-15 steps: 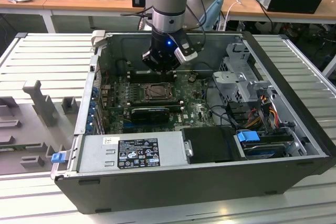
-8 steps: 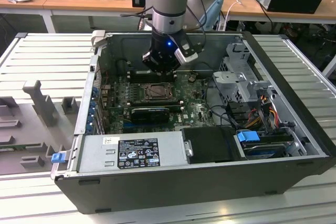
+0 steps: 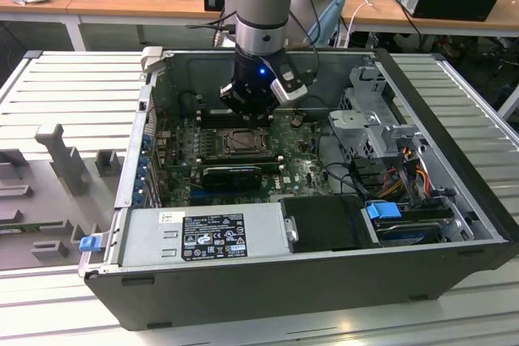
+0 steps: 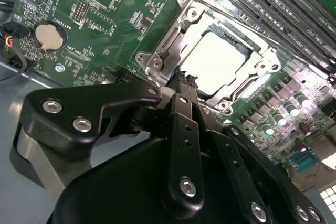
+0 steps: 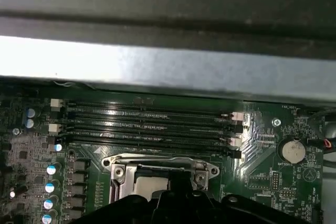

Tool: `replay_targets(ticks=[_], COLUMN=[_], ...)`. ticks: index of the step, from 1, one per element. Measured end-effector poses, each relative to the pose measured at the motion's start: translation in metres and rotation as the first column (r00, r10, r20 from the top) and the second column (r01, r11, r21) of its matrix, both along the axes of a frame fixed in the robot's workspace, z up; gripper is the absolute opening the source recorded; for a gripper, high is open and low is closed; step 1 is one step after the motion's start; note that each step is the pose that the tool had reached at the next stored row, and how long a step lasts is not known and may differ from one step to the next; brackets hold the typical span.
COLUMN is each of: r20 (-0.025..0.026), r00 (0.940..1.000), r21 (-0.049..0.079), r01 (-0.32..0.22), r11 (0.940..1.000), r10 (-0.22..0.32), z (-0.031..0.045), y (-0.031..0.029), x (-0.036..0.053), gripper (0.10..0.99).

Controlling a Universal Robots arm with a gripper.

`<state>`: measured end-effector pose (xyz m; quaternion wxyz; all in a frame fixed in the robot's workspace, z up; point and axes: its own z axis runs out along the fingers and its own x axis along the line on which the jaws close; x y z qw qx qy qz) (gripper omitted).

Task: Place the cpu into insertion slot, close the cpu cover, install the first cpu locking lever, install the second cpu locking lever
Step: 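Install the second cpu locking lever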

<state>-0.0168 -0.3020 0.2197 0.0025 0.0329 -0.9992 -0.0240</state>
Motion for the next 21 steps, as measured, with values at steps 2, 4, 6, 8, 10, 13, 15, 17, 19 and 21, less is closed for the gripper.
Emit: replay_targets(ticks=[2,4,6,8,10,13,15,17,19,21], r20=[0.0000,0.0000,0.0000,-0.0001,0.0000,-0.0039,-0.0039,-0.0038,-0.0038,-0.0039], r00=[1.0000,1.0000,1.0000,1.0000,1.0000,1.0000,1.0000,1.0000,1.0000,1.0000], r21=[0.000,0.000,0.000,0.000,0.000,0.000,0.000,0.000,-0.002,-0.004], r01=[0.000,0.000,0.000,0.000,0.000,0.000,0.000,0.000,0.000,0.000], r11=[1.0000,1.0000,1.0000,1.0000,1.0000,1.0000,1.0000,1.0000,1.0000,1.0000], r10=[0.000,0.000,0.000,0.000,0.000,0.000,0.000,0.000,0.000,0.000], z=[0.0032,0.0111,0.0168,0.0251,0.0352,0.0392,0.0391,0.0390,0.0388,0.0386], y=[-0.0008,-0.0010,-0.0010,-0.0010,-0.0010,-0.0038,-0.0089,-0.0151,-0.0203,-0.0230], x=[0.0000,0.0000,0.0000,0.0000,0.0000,0.0021,0.0021,0.0021,0.0021,0.0021], gripper=[0.106,0.106,0.106,0.106,0.106,0.106,0.106,0.106,0.106,0.106])
